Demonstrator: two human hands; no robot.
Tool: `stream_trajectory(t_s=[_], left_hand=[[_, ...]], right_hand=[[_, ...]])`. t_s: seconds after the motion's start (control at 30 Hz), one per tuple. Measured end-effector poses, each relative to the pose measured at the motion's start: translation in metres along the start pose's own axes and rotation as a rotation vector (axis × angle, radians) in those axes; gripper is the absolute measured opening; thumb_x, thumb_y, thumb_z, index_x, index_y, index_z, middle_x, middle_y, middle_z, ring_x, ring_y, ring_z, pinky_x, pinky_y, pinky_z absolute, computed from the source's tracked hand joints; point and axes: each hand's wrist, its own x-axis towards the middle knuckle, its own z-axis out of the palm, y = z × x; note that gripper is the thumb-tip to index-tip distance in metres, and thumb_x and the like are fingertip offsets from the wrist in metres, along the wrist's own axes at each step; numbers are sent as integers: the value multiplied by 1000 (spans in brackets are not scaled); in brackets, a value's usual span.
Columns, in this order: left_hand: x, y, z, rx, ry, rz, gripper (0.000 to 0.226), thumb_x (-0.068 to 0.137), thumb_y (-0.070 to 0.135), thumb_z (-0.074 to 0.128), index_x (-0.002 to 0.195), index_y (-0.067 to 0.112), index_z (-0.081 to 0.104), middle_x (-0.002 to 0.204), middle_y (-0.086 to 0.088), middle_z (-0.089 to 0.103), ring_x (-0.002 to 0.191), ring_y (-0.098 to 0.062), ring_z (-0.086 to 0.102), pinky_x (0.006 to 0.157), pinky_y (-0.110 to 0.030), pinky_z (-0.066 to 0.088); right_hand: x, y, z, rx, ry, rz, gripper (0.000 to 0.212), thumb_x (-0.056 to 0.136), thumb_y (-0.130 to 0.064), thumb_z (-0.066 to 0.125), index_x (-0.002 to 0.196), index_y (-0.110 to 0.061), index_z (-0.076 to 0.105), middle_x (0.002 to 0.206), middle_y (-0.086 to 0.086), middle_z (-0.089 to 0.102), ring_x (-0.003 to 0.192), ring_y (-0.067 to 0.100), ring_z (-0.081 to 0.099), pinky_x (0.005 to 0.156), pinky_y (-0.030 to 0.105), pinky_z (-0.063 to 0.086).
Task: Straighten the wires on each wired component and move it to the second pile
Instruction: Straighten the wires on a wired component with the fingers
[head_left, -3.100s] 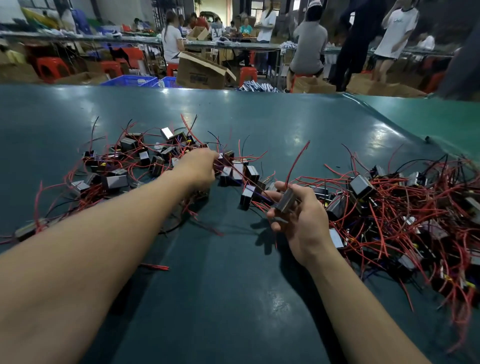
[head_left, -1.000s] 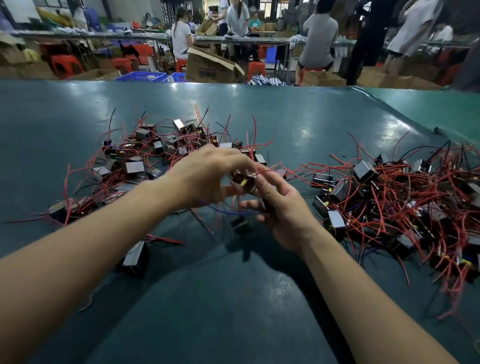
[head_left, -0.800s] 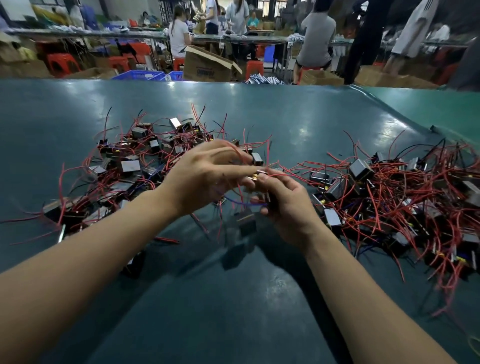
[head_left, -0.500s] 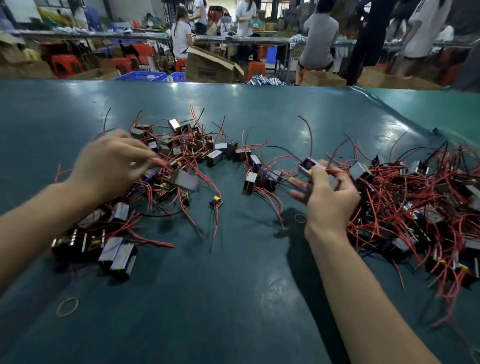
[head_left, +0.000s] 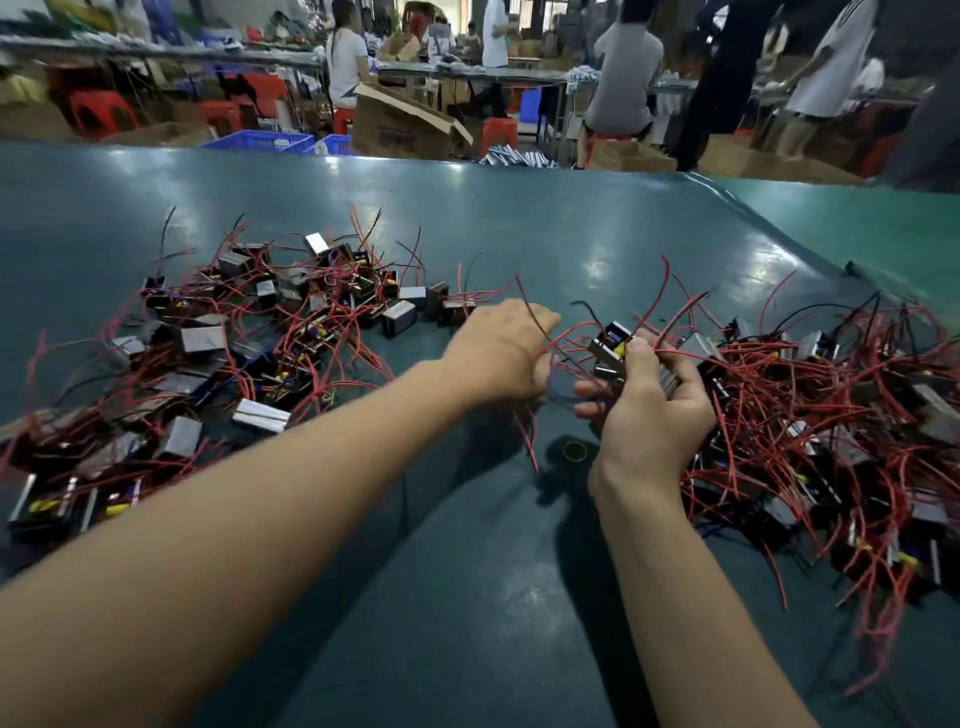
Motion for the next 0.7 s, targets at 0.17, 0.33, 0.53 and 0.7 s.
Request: stream_trajectory(t_s=[0.17,0.33,0.53,0.7], left_hand=[[7,-31,30,-14,-24,-145,32,95,46,50,125,38,57,126,-1,55,129,-25,40,107,-54,31],[-16,-87,26,84,30,-248,31,98,32,48,126,27,58,122,-7,58,125,-29,44,94,-45,48],[-56,-127,12,115,73,-456,43,92,40,58,132,24,48,126,-10,59,119,-34,52,89,-46,48],[-70,-139,-5,261,6,-585,36,93,30,57,126,17,52,123,-14,57,118,-38,50,89,-46,46]], right_hand=[[6,-6,-4,59,49,-1,14,95,-12,56,83,-18,57,81,16,59,36,15,55,33,18,38],[3,1,-3,51,-32,116,11,96,-12,56,85,-15,55,63,3,59,38,15,55,35,20,39],[0,11,-1,-213,-230,133,7,96,-11,57,90,-13,59,82,6,62,55,15,65,51,29,56],[-3,16,-10,-825,-298,-289,4,94,-21,59,93,-21,62,87,-9,63,93,21,58,79,19,38]])
